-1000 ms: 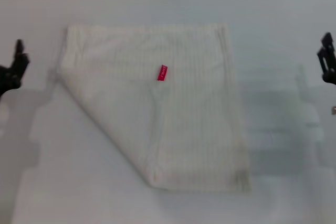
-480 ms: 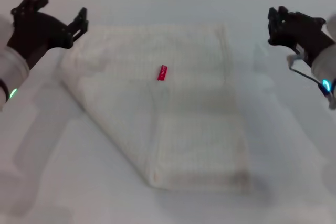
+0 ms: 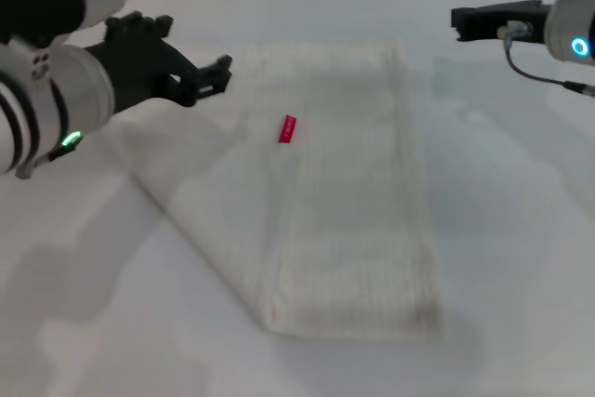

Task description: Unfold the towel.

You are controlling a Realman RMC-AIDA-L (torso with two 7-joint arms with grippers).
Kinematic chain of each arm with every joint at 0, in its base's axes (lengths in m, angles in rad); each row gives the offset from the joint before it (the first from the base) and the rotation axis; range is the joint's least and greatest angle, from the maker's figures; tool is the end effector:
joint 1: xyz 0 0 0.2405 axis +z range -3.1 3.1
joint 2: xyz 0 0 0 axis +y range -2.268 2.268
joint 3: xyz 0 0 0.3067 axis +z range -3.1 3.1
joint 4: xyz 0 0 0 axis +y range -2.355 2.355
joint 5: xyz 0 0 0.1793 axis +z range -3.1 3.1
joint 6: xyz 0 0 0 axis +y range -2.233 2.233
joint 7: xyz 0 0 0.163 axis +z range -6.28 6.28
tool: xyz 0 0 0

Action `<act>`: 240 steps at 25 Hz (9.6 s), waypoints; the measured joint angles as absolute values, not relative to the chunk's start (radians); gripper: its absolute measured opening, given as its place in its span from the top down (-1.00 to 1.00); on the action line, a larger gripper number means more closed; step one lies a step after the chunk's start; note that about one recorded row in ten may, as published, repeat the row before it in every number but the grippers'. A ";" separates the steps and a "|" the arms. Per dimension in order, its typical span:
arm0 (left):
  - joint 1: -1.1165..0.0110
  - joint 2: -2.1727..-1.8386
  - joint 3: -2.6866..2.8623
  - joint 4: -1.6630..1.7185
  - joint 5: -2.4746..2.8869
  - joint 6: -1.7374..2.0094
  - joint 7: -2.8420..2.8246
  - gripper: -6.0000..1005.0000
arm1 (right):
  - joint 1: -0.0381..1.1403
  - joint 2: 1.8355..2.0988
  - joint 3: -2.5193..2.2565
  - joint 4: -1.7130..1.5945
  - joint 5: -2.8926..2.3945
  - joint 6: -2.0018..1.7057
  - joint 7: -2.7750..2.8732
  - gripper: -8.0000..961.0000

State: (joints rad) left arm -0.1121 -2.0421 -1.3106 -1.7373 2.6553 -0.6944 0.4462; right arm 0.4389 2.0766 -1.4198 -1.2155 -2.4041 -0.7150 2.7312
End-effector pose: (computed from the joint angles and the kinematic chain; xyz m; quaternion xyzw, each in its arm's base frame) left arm -0.2168 0.3187 -0.0314 -0.8862 -0.1969 -0.0538 0.4160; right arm 0.2585 0.4128 -0.0235 -0.8084 0.4190 0.1090 0.3989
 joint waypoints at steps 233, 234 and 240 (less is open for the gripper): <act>-0.330 -2.051 -1.367 -1.880 2.893 -1.707 0.014 0.81 | 0.925 2.077 -1.298 -0.538 -2.481 -0.792 2.653 0.96; -0.330 -2.050 -1.367 -1.879 2.893 -1.707 0.014 0.81 | 0.925 2.077 -1.298 -0.539 -2.481 -0.793 2.653 0.96; -0.330 -2.053 -1.366 -1.878 2.893 -1.705 0.022 0.80 | 0.924 2.077 -1.298 -0.538 -2.481 -0.793 2.654 0.96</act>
State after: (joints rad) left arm -0.3297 -2.0530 -1.3657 -1.8777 2.8930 -1.7054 0.0219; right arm 0.9236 2.0770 -1.2977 -0.5383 -2.4805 -0.7931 2.6536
